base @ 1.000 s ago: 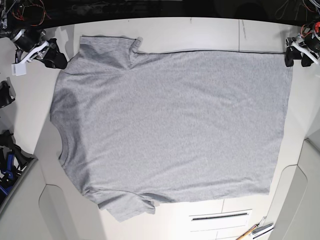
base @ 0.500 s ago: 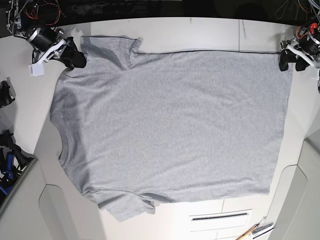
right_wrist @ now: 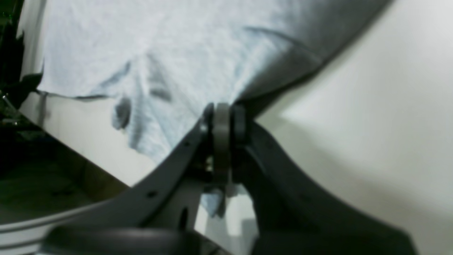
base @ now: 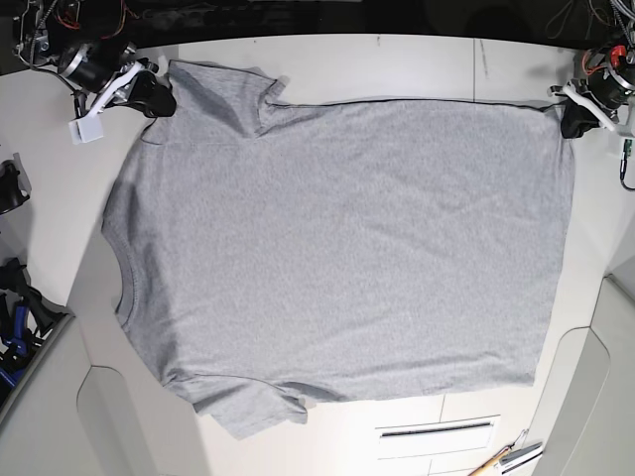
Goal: Fold the T-shirt properly
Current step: 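Lift the shoulder edge with both grippers and fold it over the shirt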
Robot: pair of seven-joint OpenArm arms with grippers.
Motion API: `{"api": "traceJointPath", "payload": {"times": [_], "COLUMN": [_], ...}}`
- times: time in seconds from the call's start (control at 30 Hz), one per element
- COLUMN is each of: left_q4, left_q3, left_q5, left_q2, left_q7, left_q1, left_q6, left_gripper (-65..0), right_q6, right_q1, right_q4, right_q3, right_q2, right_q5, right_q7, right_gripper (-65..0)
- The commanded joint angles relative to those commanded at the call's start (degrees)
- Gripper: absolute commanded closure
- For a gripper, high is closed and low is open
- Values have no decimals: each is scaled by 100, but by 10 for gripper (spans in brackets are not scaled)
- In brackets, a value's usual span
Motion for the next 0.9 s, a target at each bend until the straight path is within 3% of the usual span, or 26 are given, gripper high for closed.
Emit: {"api": "traceJointPath", "payload": {"times": [0.23,0.43,0.53,0.9], "left_q4": [323,323,323,219], "left_q3": [-343,-343,-343,-240], "left_q5": [173,330,431,662], "left_q2": [9,0,0,4], "left_q7": [4,26,26,-24], "left_q1": [-251,-671,-835,-1351], "left_q6": [72,94,376,369], "left_gripper": [0,0,0,0], "right_q6": [-2,-4,-4,-46], "right_q1": [70,398,708,2090], "right_q4": [752,750,750,105], "right_q3": [479,535,535,529], "right_q2": [2,4,4,4], "right_q5": [-79,-98,-127,-579], "right_q7": [20,22,22,22], "right_gripper": [0,0,0,0]}}
